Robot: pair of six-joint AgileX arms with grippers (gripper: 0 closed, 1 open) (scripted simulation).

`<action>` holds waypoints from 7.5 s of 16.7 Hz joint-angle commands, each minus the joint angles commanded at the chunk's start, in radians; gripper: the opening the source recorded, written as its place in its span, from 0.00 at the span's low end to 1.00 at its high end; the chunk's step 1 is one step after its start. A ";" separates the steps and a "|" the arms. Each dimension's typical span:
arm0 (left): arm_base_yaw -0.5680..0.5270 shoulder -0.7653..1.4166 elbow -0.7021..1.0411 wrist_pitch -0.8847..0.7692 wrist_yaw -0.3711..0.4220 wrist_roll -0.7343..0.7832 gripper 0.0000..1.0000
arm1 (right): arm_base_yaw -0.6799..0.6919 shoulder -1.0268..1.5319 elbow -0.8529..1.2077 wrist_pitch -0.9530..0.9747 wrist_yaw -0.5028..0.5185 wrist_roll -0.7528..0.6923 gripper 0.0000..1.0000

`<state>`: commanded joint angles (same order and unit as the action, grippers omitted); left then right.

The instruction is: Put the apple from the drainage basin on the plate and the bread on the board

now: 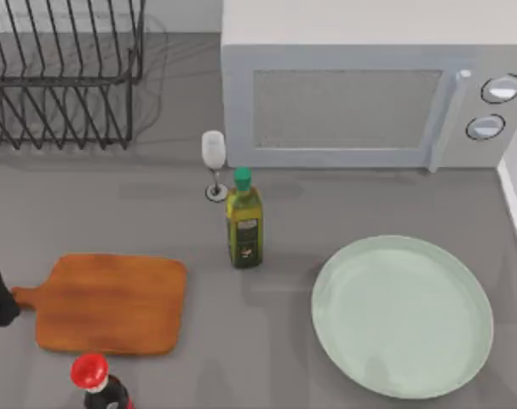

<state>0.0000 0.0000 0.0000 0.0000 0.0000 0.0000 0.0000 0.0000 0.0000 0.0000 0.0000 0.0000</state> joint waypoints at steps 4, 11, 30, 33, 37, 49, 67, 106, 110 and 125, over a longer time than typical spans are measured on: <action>0.000 0.000 0.000 0.000 0.000 0.000 1.00 | 0.000 0.000 0.000 0.000 0.000 0.000 1.00; 0.000 0.000 0.000 0.000 0.000 0.000 1.00 | 0.000 0.000 0.000 0.000 0.000 0.000 1.00; 0.000 0.000 0.000 0.000 0.000 0.000 1.00 | -0.037 0.220 0.194 -0.135 0.000 -0.035 1.00; 0.000 0.000 0.000 0.000 0.000 0.000 1.00 | -0.073 0.470 0.383 -0.264 0.000 -0.069 1.00; 0.000 0.000 0.000 0.000 0.000 0.000 1.00 | -0.129 0.893 0.672 -0.464 0.001 -0.121 1.00; 0.000 0.000 0.000 0.000 0.000 0.000 1.00 | -0.268 1.934 1.395 -0.962 0.002 -0.251 1.00; 0.000 0.000 0.000 0.000 0.000 0.000 1.00 | -0.279 2.255 1.333 -0.633 0.004 -0.261 1.00; 0.000 0.000 0.000 0.000 0.000 0.000 1.00 | -0.280 2.097 1.410 -0.843 -0.011 -0.255 0.00; 0.000 0.000 0.000 0.000 0.000 0.000 1.00 | -0.280 2.067 1.426 -0.879 -0.011 -0.255 0.00; 0.000 0.000 0.000 0.000 0.000 0.000 1.00 | 0.073 1.870 1.343 -1.104 0.006 0.133 0.00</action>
<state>0.0000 0.0000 0.0000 0.0000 0.0000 0.0000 0.0730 1.8701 1.3429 -1.1040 0.0063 0.1332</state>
